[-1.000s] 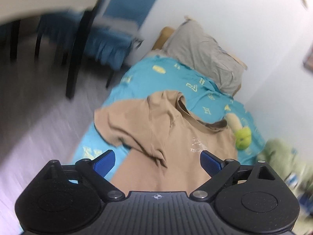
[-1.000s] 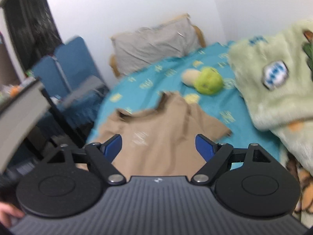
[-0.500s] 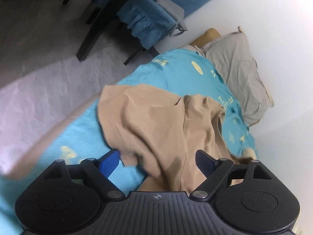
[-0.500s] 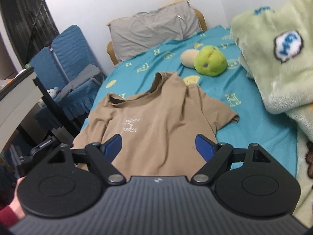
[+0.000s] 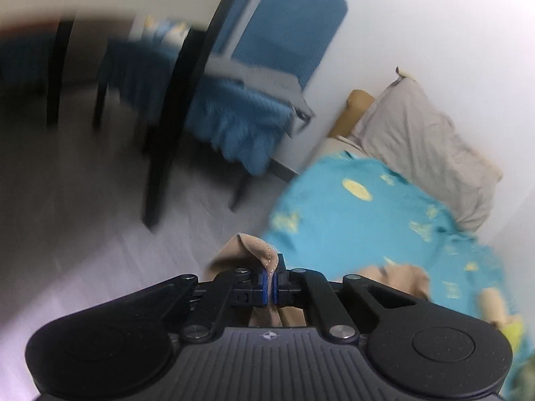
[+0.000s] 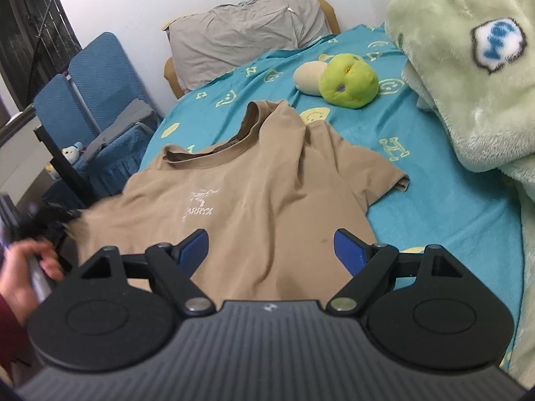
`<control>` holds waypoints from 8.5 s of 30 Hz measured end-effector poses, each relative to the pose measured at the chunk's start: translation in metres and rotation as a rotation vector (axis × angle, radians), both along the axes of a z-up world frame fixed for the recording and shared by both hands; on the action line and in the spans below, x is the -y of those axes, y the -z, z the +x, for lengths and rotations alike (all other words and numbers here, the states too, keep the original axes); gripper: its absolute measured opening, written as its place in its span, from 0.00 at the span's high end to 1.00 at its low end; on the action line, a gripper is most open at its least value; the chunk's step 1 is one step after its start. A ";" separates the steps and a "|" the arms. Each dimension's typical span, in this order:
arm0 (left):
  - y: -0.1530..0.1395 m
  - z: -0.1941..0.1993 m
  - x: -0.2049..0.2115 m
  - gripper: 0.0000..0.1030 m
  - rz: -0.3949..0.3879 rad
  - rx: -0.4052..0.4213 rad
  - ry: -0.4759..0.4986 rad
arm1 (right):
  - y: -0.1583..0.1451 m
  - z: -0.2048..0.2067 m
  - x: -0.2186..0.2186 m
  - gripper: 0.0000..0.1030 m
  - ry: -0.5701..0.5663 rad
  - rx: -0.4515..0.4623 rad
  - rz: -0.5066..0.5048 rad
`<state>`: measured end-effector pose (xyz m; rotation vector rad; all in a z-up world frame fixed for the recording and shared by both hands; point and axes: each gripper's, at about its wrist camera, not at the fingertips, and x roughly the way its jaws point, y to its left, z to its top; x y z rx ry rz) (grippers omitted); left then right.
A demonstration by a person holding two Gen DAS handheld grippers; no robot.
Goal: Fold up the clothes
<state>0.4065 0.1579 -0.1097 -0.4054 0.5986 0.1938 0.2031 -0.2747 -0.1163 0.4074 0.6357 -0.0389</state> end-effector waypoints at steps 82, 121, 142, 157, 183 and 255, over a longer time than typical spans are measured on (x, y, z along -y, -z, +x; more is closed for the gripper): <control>-0.123 -0.280 0.119 0.04 0.292 -0.309 0.438 | -0.036 -0.038 0.019 0.00 0.070 0.095 -0.097; -0.010 -0.209 0.143 0.00 -0.027 -0.057 0.337 | 0.045 0.093 0.103 0.93 0.313 0.187 0.145; -0.007 -0.214 0.138 0.00 -0.037 -0.094 0.316 | 0.056 0.072 0.009 0.24 -0.152 0.203 -0.051; 0.005 -0.210 0.140 0.00 -0.109 -0.145 0.318 | 0.097 0.059 0.094 0.19 0.424 0.133 0.629; -0.038 -0.211 0.108 0.01 -0.089 0.002 0.229 | -0.048 0.126 0.010 0.92 0.050 0.266 -0.045; 0.021 -0.321 0.273 0.95 -0.079 -0.288 1.023 | -0.048 -0.104 0.078 0.00 -0.019 0.047 0.284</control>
